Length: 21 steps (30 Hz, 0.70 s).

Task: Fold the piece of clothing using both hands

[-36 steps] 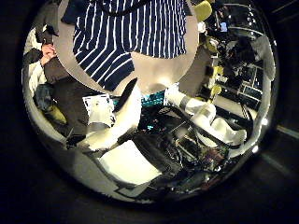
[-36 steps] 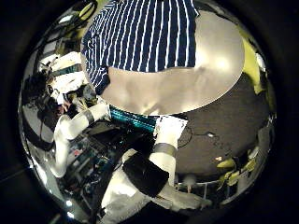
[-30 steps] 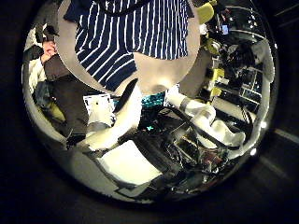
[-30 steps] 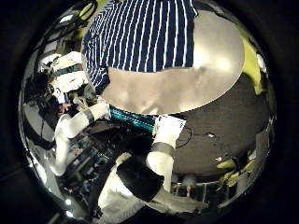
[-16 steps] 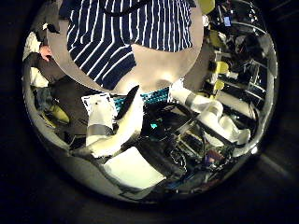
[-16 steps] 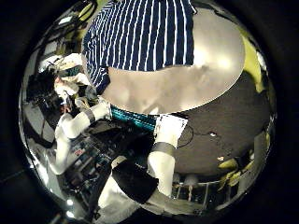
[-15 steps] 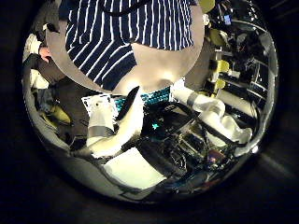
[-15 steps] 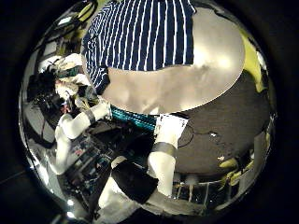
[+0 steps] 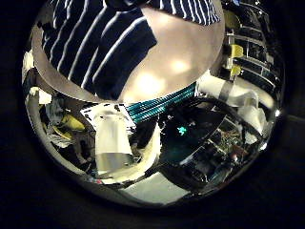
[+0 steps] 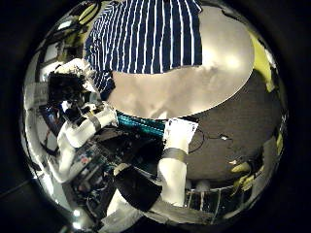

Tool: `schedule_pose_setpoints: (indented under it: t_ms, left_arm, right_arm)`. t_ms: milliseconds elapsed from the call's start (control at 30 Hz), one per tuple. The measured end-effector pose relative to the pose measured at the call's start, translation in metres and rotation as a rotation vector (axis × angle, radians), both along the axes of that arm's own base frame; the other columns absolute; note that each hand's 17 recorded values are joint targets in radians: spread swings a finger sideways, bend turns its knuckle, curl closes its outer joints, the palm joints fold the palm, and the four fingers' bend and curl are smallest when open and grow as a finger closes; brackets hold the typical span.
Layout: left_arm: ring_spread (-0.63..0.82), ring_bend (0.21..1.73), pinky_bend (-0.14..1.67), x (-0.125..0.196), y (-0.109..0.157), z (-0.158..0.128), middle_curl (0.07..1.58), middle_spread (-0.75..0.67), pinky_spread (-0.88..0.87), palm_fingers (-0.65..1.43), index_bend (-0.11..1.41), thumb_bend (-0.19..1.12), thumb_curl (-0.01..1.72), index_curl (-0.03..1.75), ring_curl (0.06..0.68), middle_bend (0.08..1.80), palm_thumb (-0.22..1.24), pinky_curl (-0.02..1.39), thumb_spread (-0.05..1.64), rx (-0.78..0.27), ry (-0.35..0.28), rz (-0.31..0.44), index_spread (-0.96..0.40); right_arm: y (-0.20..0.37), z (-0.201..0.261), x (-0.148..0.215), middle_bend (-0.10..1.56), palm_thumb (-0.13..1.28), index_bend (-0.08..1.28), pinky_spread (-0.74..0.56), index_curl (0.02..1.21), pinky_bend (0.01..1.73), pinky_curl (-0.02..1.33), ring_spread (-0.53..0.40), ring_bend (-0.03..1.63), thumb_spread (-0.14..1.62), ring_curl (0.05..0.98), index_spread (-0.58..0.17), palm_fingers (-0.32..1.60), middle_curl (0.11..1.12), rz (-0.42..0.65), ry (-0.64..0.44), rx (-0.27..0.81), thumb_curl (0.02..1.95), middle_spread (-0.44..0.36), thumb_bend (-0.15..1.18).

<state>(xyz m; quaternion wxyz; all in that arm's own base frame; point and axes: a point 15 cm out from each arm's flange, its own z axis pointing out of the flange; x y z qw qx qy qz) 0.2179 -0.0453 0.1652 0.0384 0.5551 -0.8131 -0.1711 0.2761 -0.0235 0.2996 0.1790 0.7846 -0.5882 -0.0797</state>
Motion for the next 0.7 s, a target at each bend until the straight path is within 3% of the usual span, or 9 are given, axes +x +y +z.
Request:
schedule_pose_setpoints:
  t_ms: [133,167,300,367,400,500,533,567,700]
  left_arm:
    - [0.24,0.77,0.46,0.004,0.001,-0.012,0.39,0.19,0.20,0.15,0.20,-0.03,0.30,0.37,0.220,0.21,0.20,0.51,0.93,0.030,0.006,-0.024,0.02]
    - [0.21,0.75,0.44,0.005,0.002,-0.014,0.41,0.13,0.18,0.27,0.20,-0.01,0.31,0.38,0.205,0.28,0.24,0.49,0.93,0.039,0.011,-0.023,0.01]
    - [0.02,0.76,0.51,0.015,-0.002,-0.018,0.48,-0.01,-0.01,0.49,0.19,-0.01,0.33,0.41,0.205,0.42,0.34,0.50,0.94,0.083,0.023,-0.030,-0.04]
    - [-0.11,0.81,0.64,0.022,-0.003,-0.016,0.51,-0.06,-0.16,0.66,0.16,0.01,0.34,0.41,0.218,0.49,0.41,0.53,0.96,0.094,0.018,-0.027,-0.07]
    - [-0.22,0.86,0.71,0.026,-0.004,-0.015,0.57,-0.12,-0.27,0.78,0.17,0.03,0.35,0.43,0.244,0.60,0.48,0.56,0.97,0.097,0.011,-0.021,-0.10]
    - [-0.37,0.99,0.85,0.035,-0.007,-0.011,0.64,-0.23,-0.44,0.90,0.18,0.05,0.37,0.46,0.293,0.66,0.60,0.60,0.99,0.103,-0.002,-0.002,-0.17]
    - [-0.40,1.07,0.89,0.037,-0.007,-0.010,0.68,-0.26,-0.48,0.98,0.19,0.06,0.38,0.47,0.336,0.70,0.65,0.62,1.00,0.104,-0.008,0.002,-0.20]
    - [-0.43,1.09,0.95,0.040,-0.008,-0.008,0.69,-0.29,-0.51,1.04,0.19,0.08,0.39,0.49,0.339,0.71,0.71,0.63,1.01,0.104,-0.016,0.004,-0.23]
    - [-0.48,1.21,1.08,0.053,-0.011,0.002,0.81,-0.39,-0.56,1.07,0.24,0.10,0.43,0.58,0.421,0.76,0.81,0.70,1.05,0.091,-0.060,0.010,-0.33]
  right_arm:
    - [0.003,0.001,-0.001,0.25,0.14,0.16,0.32,0.28,0.57,0.20,0.043,0.62,1.13,0.231,-0.369,0.21,0.36,-0.005,0.001,-0.013,0.24,-0.025,-0.02]
    - [0.005,0.001,-0.001,0.25,0.14,0.16,0.32,0.28,0.57,0.21,0.041,0.62,1.13,0.231,-0.370,0.21,0.36,-0.009,-0.001,-0.020,0.24,-0.025,-0.02]
    - [0.012,0.000,-0.002,0.25,0.15,0.16,0.32,0.28,0.57,0.21,0.038,0.61,1.12,0.231,-0.371,0.22,0.37,0.011,0.001,-0.029,0.24,-0.026,-0.02]
    - [0.012,0.000,-0.002,0.26,0.15,0.16,0.32,0.28,0.56,0.20,0.037,0.61,1.12,0.231,-0.371,0.22,0.37,0.011,0.001,-0.029,0.24,-0.026,-0.02]
    - [0.012,0.001,-0.002,0.26,0.15,0.16,0.32,0.28,0.56,0.20,0.037,0.61,1.12,0.231,-0.371,0.22,0.37,0.011,0.000,-0.029,0.24,-0.029,-0.02]
    - [0.012,0.002,-0.002,0.26,0.15,0.16,0.32,0.28,0.56,0.20,0.036,0.61,1.12,0.231,-0.370,0.22,0.37,0.011,-0.004,-0.028,0.24,-0.031,-0.02]
    - [0.012,0.001,-0.002,0.26,0.15,0.16,0.32,0.28,0.56,0.20,0.029,0.61,1.12,0.232,-0.374,0.23,0.37,0.013,-0.004,-0.027,0.25,-0.035,-0.02]
    - [0.013,0.002,-0.002,0.26,0.15,0.16,0.32,0.28,0.55,0.20,0.022,0.62,1.12,0.233,-0.376,0.23,0.37,0.016,-0.009,-0.024,0.25,-0.036,-0.02]
    - [0.014,-0.003,-0.003,0.26,0.15,0.15,0.26,0.28,0.58,0.21,-0.024,0.66,1.12,0.243,-0.380,0.29,0.37,0.022,0.009,-0.021,0.25,-0.057,-0.02]
